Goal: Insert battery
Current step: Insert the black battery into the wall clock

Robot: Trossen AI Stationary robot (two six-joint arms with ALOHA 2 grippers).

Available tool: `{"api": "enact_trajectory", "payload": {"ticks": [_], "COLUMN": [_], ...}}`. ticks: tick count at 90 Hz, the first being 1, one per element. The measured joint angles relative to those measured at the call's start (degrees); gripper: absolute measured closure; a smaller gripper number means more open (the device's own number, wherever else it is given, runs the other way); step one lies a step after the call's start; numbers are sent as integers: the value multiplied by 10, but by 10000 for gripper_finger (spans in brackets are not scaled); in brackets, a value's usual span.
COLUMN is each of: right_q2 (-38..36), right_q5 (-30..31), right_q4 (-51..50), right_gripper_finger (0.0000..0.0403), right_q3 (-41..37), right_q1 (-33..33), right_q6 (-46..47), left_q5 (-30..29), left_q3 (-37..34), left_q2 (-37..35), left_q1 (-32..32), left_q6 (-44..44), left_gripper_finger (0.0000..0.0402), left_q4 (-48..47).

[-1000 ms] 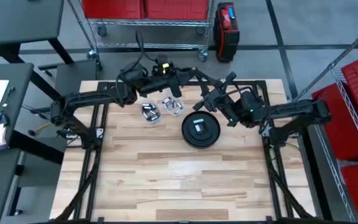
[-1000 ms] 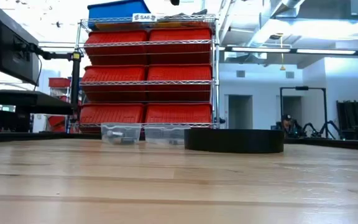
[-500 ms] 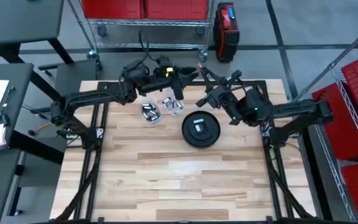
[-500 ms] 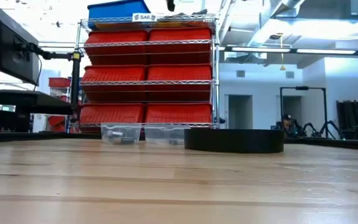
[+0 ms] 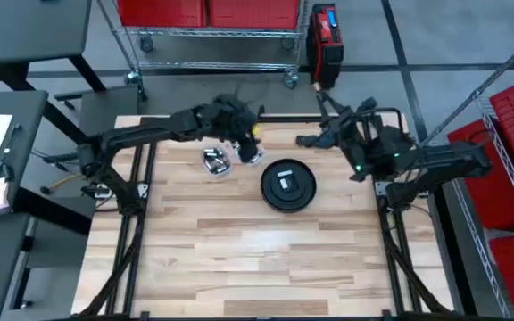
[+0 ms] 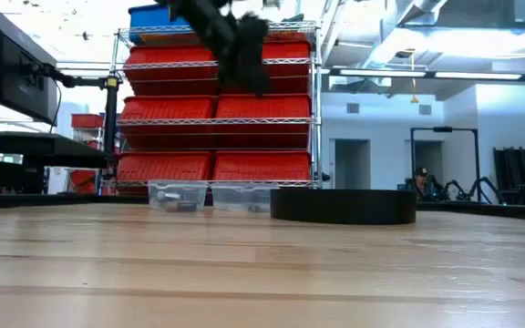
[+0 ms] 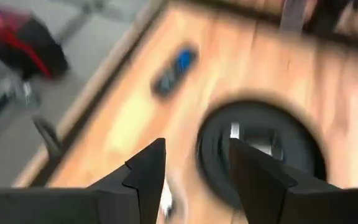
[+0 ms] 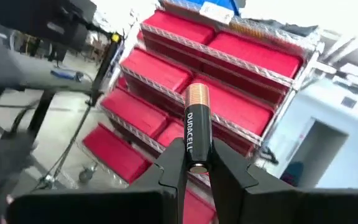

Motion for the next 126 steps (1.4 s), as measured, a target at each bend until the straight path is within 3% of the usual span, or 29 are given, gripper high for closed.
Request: {"api": "enact_trajectory", "payload": {"ticks": [13, 24, 37, 49, 60, 79, 104, 126], "right_q2": [-41, -65, -66, -43, -11, 28, 33, 29], "right_q5": [12, 4, -80, -173, -211, -222, -280, -329], "right_q4": [-217, -420, -624, -755, -817, -824, -827, -829], "right_gripper_finger": [365, 365, 365, 365, 365, 365, 365, 365], "right_q3": [0, 0, 0, 0, -1, -1, -1, -1], "right_q1": [22, 37, 42, 40, 41, 42, 45, 59], "right_q6": [192, 435, 674, 804, 840, 832, 831, 805], "left_q5": [0, 0, 0, 19, 30, 30, 29, 6], "left_q3": [-1, -1, 0, 0, 0, 1, 1, 1], "left_q2": [52, 82, 106, 128, 154, 173, 180, 180], "left_q1": [-25, -55, -86, -104, -115, -122, -158, -226], "left_q6": [-1, -3, -18, -24, -25, -35, -197, -262], "left_gripper_finger": [247, 247, 247, 247, 247, 250, 268, 269], "left_q4": [-36, -40, -35, -32, -24, 9, -15, -29]}}
